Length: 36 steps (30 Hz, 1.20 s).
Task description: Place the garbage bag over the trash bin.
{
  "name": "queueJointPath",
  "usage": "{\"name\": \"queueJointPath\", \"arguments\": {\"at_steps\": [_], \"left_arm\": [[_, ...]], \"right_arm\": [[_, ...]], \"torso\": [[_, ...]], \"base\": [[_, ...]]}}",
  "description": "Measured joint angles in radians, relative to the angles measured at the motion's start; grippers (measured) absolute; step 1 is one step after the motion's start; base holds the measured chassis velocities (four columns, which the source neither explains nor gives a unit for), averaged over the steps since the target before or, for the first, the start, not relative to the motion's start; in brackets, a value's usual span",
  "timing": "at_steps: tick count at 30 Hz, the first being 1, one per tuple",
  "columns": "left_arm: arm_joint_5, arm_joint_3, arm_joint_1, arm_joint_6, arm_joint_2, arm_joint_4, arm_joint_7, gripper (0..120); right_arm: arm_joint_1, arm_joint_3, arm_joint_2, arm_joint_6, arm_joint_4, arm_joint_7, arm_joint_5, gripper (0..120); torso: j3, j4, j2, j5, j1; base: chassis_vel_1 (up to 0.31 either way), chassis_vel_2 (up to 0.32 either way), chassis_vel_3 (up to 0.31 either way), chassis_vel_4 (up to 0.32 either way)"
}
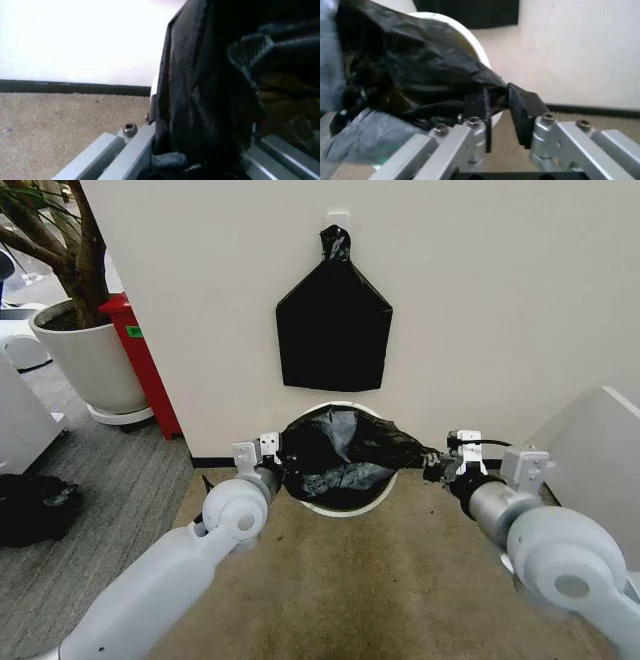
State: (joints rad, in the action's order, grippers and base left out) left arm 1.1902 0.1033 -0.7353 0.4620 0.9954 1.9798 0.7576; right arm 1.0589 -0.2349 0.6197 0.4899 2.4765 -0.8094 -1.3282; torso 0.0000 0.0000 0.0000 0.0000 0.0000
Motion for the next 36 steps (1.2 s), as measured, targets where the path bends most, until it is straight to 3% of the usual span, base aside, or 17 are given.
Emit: {"name": "queueJointPath", "arguments": {"at_steps": [5,16,22,29,36], "left_arm": [[0.052,-0.004,0.022,0.015,0.001,0.008,0.026,0],[0.099,-0.021,0.036,0.04,-0.032,0.031,0.046,0],[0.097,-0.027,0.028,0.051,-0.064,0.052,0.035,0],[0.095,-0.027,0.024,0.058,-0.085,0.068,0.028,0],[0.088,-0.026,0.024,0.061,-0.094,0.078,0.019,0]], "right_arm": [[0.049,0.009,-0.045,0.02,0.026,0.103,0.192,32],[0.038,0.015,-0.13,0.038,0.026,0.257,0.451,68],[-0.044,0.046,-0.17,-0.015,-0.005,0.454,0.648,95],[-0.2,0.135,-0.144,-0.041,-0.107,0.712,0.801,100],[-0.241,0.174,-0.123,-0.052,-0.155,0.774,0.874,100]], "torso": [[0.0,-0.0001,0.0,0.0002,0.0],[0.0,-0.0001,0.0,0.0,0.0],[0.0,-0.0001,0.0,-0.0002,0.0],[0.0,0.0002,0.0,0.0,0.0],[0.0,-0.0001,0.0,-0.0001,0.0]], "base": [[0.0,0.0,0.0,0.0],[0.0,0.0,0.0,0.0],[0.0,0.0,0.0,0.0],[0.0,0.0,0.0,0.0],[0.0,0.0,0.0,0.0]]}}
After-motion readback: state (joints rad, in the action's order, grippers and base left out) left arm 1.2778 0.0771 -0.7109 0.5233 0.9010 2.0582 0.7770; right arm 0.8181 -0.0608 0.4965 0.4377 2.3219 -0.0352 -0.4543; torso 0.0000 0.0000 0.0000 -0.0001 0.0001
